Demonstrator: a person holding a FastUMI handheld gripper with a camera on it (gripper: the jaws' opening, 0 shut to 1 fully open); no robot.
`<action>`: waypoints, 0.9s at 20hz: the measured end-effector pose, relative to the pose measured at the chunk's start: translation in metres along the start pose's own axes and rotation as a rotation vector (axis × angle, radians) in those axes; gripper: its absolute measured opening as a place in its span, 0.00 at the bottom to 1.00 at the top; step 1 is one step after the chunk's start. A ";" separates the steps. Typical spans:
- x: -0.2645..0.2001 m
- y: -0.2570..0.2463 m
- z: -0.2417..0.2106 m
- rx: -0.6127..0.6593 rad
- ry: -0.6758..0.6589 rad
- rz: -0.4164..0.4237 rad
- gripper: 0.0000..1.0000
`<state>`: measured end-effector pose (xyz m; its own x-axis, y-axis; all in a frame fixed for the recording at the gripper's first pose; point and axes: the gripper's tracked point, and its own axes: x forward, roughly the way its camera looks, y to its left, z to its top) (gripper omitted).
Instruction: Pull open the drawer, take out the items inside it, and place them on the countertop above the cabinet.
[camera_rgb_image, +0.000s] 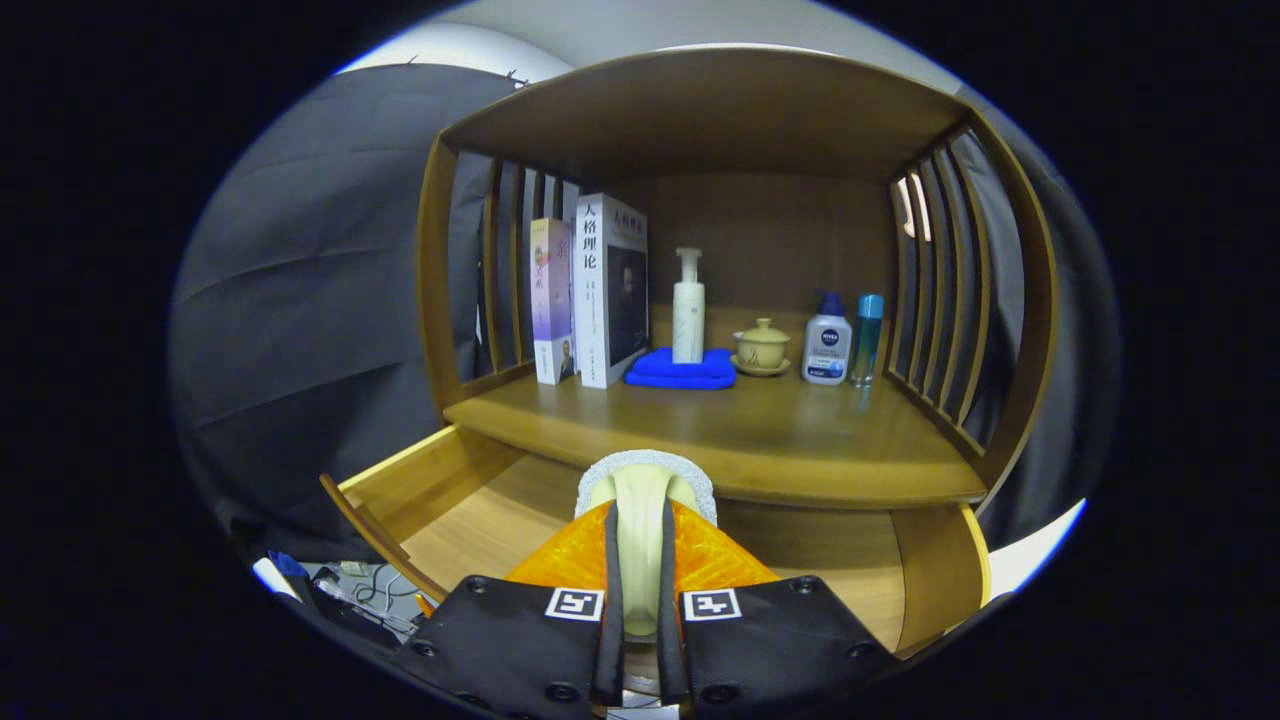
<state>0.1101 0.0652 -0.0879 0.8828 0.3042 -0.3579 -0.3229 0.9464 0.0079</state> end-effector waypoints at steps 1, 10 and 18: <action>0.000 -0.002 0.004 0.011 0.003 -0.005 0.15; 0.026 -0.025 0.043 0.146 -0.014 -0.053 0.15; 0.063 -0.042 0.063 0.242 0.036 -0.092 0.15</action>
<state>0.2007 0.0516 -0.0525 0.8906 0.2155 -0.4006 -0.1470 0.9697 0.1949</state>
